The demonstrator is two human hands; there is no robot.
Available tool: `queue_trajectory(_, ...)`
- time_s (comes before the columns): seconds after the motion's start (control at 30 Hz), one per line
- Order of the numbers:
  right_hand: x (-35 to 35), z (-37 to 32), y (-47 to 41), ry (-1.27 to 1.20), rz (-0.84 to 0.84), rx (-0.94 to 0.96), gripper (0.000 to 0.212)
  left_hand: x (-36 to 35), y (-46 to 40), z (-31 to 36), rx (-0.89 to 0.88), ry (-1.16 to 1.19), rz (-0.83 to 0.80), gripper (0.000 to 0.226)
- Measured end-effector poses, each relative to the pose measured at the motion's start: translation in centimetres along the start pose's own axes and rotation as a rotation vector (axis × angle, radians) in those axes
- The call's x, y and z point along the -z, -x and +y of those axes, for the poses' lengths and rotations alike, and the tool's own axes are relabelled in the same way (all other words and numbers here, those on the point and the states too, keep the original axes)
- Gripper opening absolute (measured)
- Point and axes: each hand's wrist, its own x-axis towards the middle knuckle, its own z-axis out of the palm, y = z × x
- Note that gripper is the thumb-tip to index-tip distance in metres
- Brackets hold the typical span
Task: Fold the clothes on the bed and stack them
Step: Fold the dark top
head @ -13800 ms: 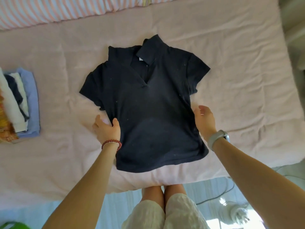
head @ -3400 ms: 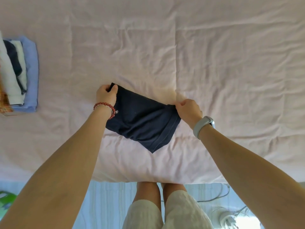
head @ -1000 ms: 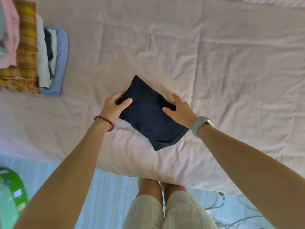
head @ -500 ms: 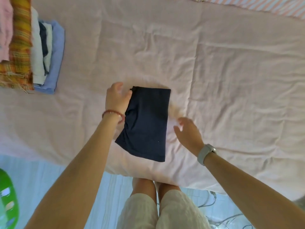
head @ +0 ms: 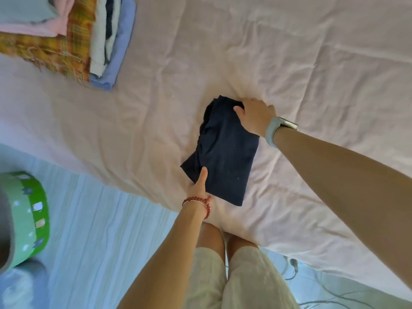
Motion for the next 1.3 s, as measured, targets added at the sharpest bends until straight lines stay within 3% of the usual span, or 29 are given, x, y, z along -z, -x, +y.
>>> queue_trajectory(0.17, 0.1, 1.4, 2.8, -0.682, -0.034, -0.229, 0.037, 0.0, 0.6, 1.1, -0.266, -0.122, 0.193, 0.058)
queue_trajectory(0.3, 0.5, 1.8, 7.7, -1.052, -0.143, -0.339, 0.021, 2.8, 2.6, 4.3, -0.565, -0.283, 0.206, 0.035)
queue_trajectory(0.4, 0.9, 0.0, 11.1, -1.17, -0.085, -0.326, 0.018, 5.0, 5.0, 7.3, -0.705, -0.368, 0.188, 0.019)
queue_trajectory(0.63, 5.5, -11.4, 13.9, -1.083, 0.208, -0.219, 0.013, 10.8, 10.8, 16.9, -0.993, -0.442, 0.25, 0.026)
queue_trajectory(0.87, 12.0, -28.4, 9.7, -1.185, 0.39, -0.108, 0.012, 20.7, 14.3, 34.5, -1.279, -0.398, 0.258, 0.031)
queue_trajectory(1.07, 14.7, -39.1, 0.8, -1.201, 0.415, -0.077, 0.01, 24.5, 11.4, 48.9, -1.315, -0.459, 0.324, 0.036)
queue_trajectory(1.2, 15.4, -41.1, -3.7, -1.173, 0.446, -0.091, 0.004, 24.1, 8.1, 54.0, -1.293, -0.527, 0.298, 0.038)
queue_trajectory(1.3, 15.3, -41.1, -6.6, -1.135, 0.422, -0.136, 0.013, 23.2, 5.4, 56.3, -1.211, -0.514, 0.231, 0.04)
